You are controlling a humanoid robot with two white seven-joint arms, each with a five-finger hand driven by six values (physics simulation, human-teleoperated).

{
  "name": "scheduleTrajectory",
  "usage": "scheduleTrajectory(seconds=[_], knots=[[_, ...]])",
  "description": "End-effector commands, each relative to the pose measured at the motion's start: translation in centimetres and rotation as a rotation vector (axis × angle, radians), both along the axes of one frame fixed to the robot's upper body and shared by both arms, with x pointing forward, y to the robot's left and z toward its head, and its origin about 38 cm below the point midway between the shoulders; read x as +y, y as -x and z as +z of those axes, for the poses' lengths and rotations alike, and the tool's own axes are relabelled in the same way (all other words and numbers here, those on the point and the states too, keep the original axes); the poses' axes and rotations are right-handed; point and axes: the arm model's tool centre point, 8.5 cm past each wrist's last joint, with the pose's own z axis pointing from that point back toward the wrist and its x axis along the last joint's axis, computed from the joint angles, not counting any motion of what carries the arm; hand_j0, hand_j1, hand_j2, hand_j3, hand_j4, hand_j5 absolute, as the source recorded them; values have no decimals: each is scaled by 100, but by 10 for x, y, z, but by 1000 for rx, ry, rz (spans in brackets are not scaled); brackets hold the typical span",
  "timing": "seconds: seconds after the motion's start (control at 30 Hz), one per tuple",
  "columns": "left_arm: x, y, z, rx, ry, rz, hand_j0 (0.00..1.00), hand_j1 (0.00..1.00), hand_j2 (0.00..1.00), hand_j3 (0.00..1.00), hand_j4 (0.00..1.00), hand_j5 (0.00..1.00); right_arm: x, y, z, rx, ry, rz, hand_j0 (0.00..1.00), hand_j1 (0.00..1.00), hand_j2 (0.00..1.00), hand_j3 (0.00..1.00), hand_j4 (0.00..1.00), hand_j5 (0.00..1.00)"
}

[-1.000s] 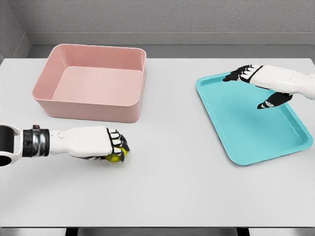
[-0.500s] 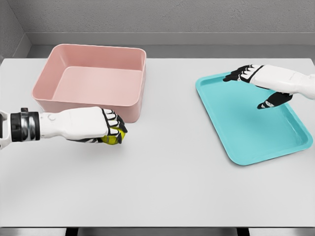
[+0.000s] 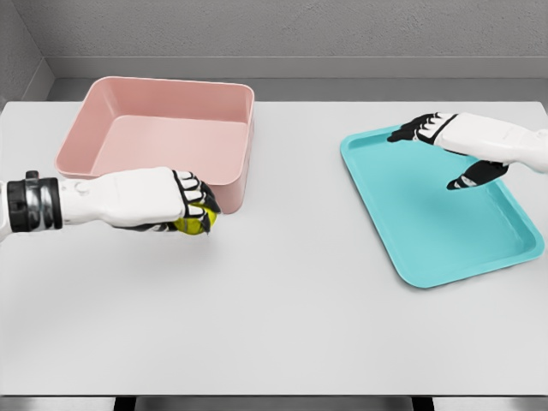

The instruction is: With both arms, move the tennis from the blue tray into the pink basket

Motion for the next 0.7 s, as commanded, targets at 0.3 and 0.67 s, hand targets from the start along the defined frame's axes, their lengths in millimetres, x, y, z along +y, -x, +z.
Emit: scheduleTrajectory(seconds=[0.3, 0.67], knots=[[10, -15, 15, -11, 30, 42, 58, 58, 58, 58, 58, 58, 1, 0, 1, 0, -7, 1, 100, 100, 100, 100, 100, 100], [21, -32, 30, -35, 49, 92, 58, 58, 58, 58, 58, 58, -15, 4, 6, -4, 21, -27, 100, 100, 100, 100, 100, 100]])
